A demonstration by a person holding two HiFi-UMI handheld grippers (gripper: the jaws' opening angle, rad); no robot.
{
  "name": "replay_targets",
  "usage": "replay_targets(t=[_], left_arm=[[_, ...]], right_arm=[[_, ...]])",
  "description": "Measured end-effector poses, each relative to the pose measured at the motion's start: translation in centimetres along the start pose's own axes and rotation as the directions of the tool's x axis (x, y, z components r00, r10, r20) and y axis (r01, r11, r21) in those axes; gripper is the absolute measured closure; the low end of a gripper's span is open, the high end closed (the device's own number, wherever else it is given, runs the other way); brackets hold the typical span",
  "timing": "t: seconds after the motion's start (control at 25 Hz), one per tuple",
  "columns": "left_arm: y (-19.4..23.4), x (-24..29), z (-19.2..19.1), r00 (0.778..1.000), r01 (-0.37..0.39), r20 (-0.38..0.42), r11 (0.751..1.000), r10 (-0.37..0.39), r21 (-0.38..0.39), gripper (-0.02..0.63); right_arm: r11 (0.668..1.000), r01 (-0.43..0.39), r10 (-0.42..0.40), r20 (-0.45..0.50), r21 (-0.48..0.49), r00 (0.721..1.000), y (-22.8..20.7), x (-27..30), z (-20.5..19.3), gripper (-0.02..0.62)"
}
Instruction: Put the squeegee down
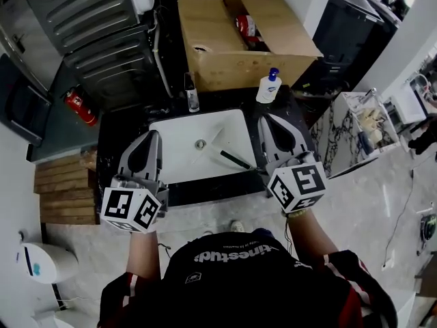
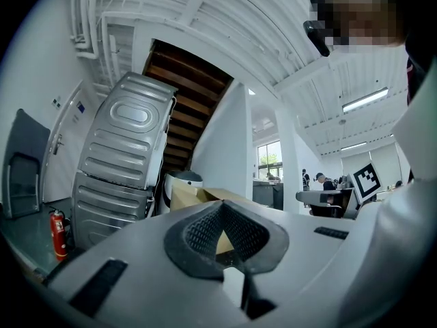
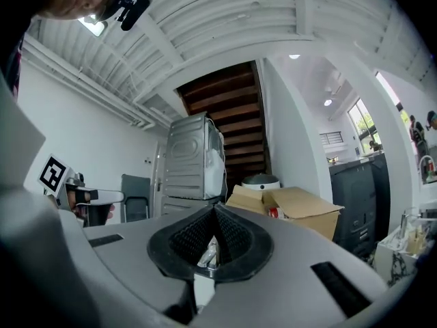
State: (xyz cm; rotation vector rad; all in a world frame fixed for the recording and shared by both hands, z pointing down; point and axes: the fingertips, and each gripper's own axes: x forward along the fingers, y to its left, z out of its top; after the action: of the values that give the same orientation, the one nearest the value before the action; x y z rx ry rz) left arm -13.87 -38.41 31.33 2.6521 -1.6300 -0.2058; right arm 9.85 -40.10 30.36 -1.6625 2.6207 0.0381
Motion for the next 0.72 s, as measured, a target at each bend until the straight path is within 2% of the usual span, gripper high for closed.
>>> replay_targets(t=[0.72], left_arm=[[-0.02, -0.12, 0.55, 1.000, 0.009, 0.011, 1.000, -0.009, -0.016, 0.594]], right_arm=[[1.000, -0.005, 0.006, 0.010, -0.012, 1.000, 0.57, 0.24, 0.42, 0.558]])
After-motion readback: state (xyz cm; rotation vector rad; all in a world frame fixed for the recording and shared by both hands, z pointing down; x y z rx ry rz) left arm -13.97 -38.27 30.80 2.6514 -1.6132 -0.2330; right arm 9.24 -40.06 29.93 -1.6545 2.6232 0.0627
